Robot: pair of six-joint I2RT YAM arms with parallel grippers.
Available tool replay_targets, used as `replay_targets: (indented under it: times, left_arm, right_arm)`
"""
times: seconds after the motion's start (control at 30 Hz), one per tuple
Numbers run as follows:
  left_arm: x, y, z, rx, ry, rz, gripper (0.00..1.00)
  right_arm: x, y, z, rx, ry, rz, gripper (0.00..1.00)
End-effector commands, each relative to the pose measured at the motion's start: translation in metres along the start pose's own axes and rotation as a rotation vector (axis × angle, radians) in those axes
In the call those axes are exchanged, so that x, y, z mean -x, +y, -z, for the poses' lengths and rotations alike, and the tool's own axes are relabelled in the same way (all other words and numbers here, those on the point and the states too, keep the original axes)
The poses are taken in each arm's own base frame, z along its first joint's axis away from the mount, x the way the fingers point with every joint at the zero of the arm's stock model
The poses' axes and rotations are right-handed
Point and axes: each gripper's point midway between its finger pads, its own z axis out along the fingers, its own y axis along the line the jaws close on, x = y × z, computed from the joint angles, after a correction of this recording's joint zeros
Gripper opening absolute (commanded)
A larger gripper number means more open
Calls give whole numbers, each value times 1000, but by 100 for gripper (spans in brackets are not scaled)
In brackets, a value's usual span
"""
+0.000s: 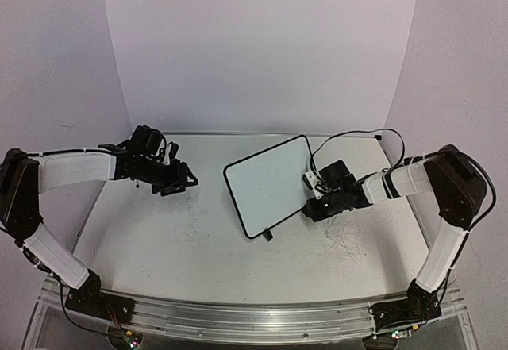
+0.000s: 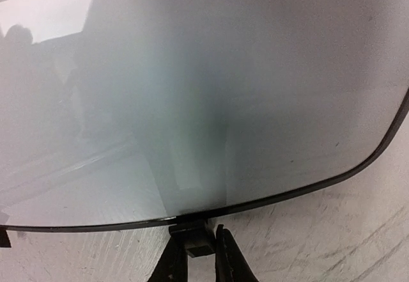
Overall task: Write a sentence on the whiteboard
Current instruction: Move the whiteboard stand to the center of the board.
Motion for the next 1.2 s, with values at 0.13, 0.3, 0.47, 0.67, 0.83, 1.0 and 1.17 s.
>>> replay_targets:
  times: [0.13,0.3,0.47,0.67,0.83,1.0,1.17]
  left_arm:
    - [-25,-16,17,-97,-67,29,57]
    - [-45,-16,23,-126,-75,40,60]
    - [-57,-17,27,-149,-87,49,61]
    - [-60,-25,33,-180,-103,42,63]
    - [-67,-28,38,-197,-106,42,63]
    - [-69,-30,47,-217,-126,43,63]
    - [-70,-32,54,-234,-137,46,65]
  right_arm:
    - [-4,4,34,-170,-194,-402,0]
    - [-20,13,41,-237,-225,-487,0]
    - [-37,22,49,-372,-219,-527,0]
    - [-40,43,56,-411,-251,-522,0]
    - [-36,45,61,-419,-266,-518,5]
    - [-36,37,71,-445,-295,-511,8]
    - [-45,31,71,-466,-277,-456,25]
